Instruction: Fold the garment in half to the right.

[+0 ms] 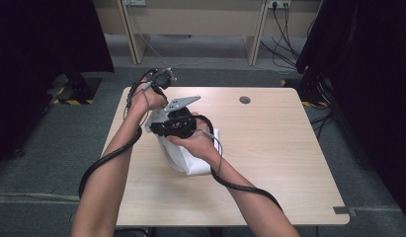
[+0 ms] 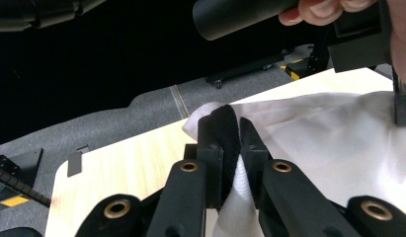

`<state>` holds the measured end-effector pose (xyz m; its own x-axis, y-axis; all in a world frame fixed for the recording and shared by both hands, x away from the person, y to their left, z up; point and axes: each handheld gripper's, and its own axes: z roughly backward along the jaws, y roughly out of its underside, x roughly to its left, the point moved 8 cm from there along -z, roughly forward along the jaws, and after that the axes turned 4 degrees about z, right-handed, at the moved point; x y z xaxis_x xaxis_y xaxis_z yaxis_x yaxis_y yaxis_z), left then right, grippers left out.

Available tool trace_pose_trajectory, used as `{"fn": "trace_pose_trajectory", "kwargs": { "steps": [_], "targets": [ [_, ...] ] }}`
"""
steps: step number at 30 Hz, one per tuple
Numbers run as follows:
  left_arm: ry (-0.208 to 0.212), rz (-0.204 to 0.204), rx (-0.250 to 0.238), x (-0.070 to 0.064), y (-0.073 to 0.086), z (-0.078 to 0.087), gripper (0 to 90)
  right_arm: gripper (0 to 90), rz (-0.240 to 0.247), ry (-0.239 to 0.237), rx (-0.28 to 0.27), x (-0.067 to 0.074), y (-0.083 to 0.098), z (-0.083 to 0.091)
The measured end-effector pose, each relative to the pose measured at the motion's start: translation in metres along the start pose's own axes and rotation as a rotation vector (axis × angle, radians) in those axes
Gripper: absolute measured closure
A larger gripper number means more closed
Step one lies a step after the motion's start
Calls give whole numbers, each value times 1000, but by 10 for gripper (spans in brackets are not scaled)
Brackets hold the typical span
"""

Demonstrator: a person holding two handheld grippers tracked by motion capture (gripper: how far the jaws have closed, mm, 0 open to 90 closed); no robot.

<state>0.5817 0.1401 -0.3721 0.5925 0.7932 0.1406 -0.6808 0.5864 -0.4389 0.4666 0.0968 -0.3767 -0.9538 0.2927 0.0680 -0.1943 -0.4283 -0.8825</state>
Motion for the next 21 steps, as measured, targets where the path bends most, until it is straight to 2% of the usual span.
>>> {"fn": "trace_pose_trajectory", "kwargs": {
  "steps": [8,15,16,17,18,21],
  "targets": [
    [-4,-9,1,-11,-14,-5,844,847,-15,22,-8,-9,8,15],
    [-2,-32,8,-22,-25,-11,843,847,-26,40,-11,-16,16,26],
    [8,-53,8,-34,-34,-16,843,847,-29,42,-9,-17,17,27],
    [8,-53,8,-34,-34,-16,842,847,-29,42,-9,-17,17,27],
    [8,-53,8,-34,-34,-16,842,847,-28,53,0,-22,25,35],
    [8,-53,8,-34,-34,-16,842,847,-28,53,0,-22,25,35]
  ]
}}
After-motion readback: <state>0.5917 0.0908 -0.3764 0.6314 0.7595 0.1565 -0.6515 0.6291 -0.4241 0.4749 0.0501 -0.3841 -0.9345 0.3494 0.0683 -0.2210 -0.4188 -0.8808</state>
